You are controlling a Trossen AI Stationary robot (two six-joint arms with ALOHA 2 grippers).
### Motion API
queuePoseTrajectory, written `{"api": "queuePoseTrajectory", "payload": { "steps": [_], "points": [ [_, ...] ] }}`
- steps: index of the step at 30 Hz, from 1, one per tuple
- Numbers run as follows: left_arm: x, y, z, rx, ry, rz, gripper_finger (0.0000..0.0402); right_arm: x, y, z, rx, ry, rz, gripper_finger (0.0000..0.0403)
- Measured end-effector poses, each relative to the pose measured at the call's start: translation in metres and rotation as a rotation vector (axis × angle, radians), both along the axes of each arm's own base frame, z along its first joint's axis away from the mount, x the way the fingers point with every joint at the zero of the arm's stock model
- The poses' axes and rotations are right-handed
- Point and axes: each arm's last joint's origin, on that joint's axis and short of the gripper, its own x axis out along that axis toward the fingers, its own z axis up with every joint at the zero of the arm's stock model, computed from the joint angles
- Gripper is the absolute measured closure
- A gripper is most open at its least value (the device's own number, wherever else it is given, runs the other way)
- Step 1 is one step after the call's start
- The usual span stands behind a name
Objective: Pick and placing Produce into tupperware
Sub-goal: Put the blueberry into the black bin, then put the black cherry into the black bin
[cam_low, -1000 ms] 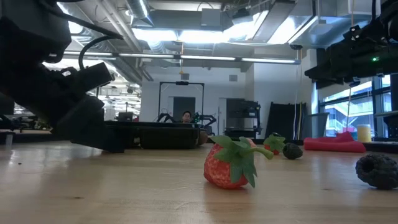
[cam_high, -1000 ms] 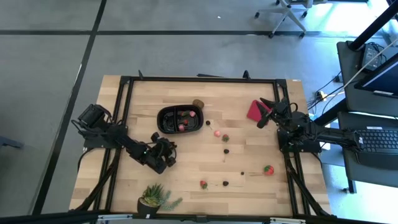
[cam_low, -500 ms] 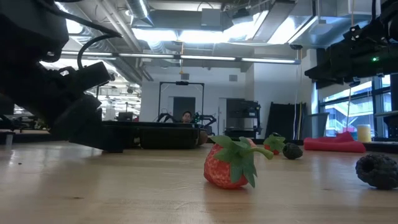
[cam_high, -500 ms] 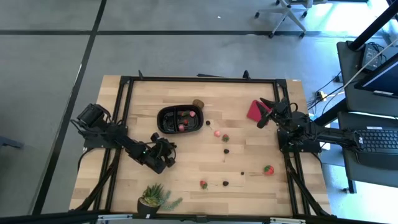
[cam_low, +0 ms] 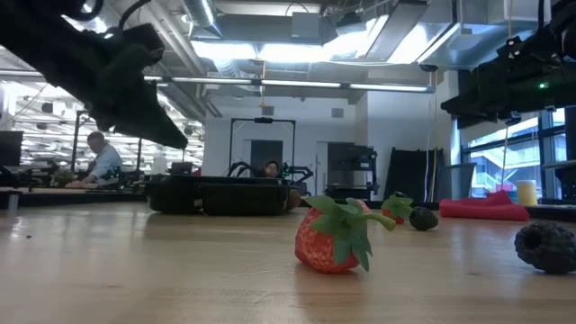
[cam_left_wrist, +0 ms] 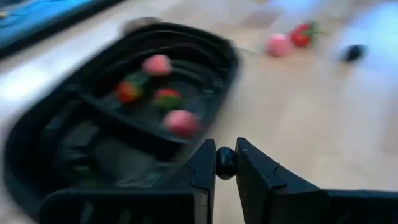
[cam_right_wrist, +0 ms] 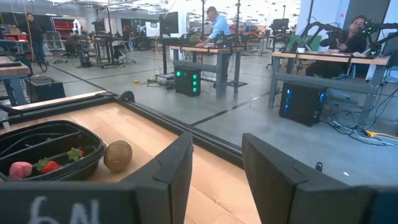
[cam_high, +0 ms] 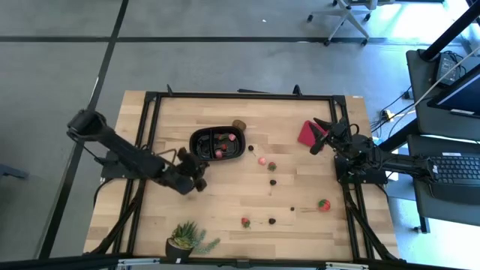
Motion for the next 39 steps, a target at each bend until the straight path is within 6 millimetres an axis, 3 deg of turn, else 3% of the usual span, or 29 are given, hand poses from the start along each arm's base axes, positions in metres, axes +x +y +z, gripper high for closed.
{"api": "queuePoseTrajectory", "payload": {
  "steps": [6, 16, 29, 34, 39],
  "points": [
    [-0.001, 0.032, 0.002, -0.004, 0.070, 0.129, 0.0367, 0.000, 0.000, 0.000, 0.000, 0.000, 0.000, 0.0260],
    [0.000, 0.059, -0.003, -0.014, 0.139, 0.240, 0.0314, 0.000, 0.000, 0.000, 0.000, 0.000, 0.000, 0.0260],
    [0.000, 0.060, -0.003, 0.004, 0.153, 0.230, 0.0283, 0.000, 0.000, 0.000, 0.005, -0.009, 0.000, 0.0260],
    [0.002, 0.056, -0.001, 0.011, 0.114, 0.224, 0.0279, -0.001, 0.000, 0.010, 0.103, -0.225, 0.019, 0.0260],
    [0.011, 0.034, 0.011, 0.061, -0.010, 0.097, 0.0274, -0.001, 0.003, 0.019, 0.055, -0.295, 0.122, 0.0260]
  ]
}}
